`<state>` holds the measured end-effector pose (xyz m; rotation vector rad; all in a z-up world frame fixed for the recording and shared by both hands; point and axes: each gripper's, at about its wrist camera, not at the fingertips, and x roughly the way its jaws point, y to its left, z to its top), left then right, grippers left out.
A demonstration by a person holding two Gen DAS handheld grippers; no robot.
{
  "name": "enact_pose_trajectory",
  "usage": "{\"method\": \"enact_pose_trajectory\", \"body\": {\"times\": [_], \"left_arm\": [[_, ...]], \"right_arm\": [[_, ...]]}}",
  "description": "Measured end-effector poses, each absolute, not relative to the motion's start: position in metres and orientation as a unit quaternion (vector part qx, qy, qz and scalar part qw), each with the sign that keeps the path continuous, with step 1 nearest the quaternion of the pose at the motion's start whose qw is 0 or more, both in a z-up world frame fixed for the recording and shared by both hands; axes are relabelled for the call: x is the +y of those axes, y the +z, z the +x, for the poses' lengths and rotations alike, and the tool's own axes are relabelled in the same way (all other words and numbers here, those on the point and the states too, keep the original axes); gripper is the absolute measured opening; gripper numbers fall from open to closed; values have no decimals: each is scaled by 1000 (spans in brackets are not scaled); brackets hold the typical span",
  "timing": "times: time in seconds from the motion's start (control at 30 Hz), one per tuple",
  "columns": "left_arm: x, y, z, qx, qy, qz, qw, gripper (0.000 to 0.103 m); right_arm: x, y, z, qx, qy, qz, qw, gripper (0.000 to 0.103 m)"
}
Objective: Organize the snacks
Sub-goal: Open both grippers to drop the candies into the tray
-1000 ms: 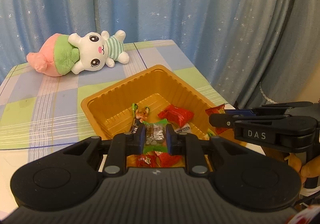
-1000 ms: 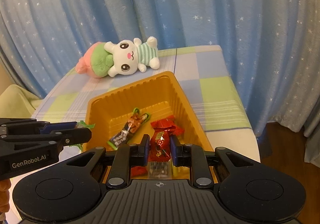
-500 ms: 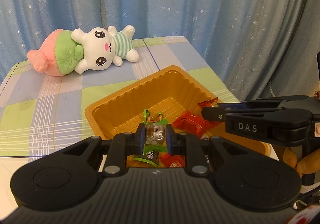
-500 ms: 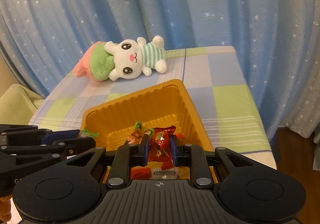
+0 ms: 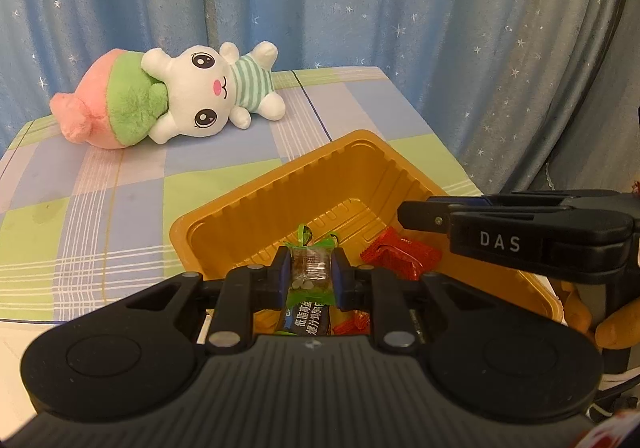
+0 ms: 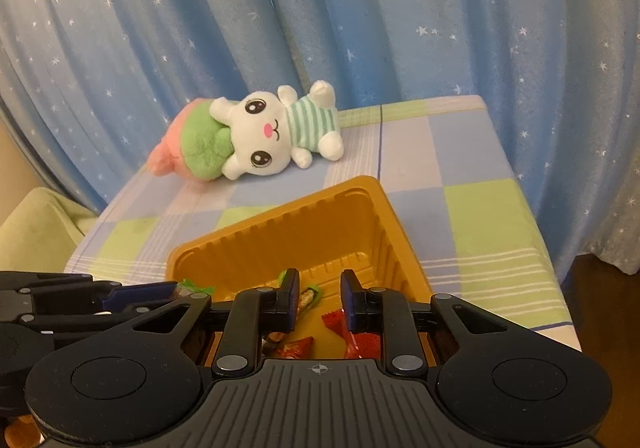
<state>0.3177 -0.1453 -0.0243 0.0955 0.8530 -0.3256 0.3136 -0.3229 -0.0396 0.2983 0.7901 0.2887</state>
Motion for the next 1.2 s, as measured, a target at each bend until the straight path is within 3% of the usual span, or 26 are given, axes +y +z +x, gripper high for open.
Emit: {"method": "enact_pose_trajectory", "body": {"times": [0.63, 0.7, 0.8, 0.87, 1.2], "left_arm": [[-156, -27, 326, 411, -167, 46, 895, 19], [-156, -25, 325, 409, -167, 46, 896, 19], [-155, -24, 322, 410, -166, 43, 896, 22], [-153, -22, 318, 409, -165, 42, 896, 30], [-139, -7, 288, 402, -157, 39, 901, 48]], "right_arm": [[-338, -41, 301, 388, 121, 163, 899, 26], [-340, -40, 299, 386, 120, 165, 900, 29], [-342, -37, 294, 381, 116, 170, 901, 46], [-343, -35, 290, 377, 114, 174, 903, 55], [-345, -26, 264, 377, 106, 189, 901, 68]]}}
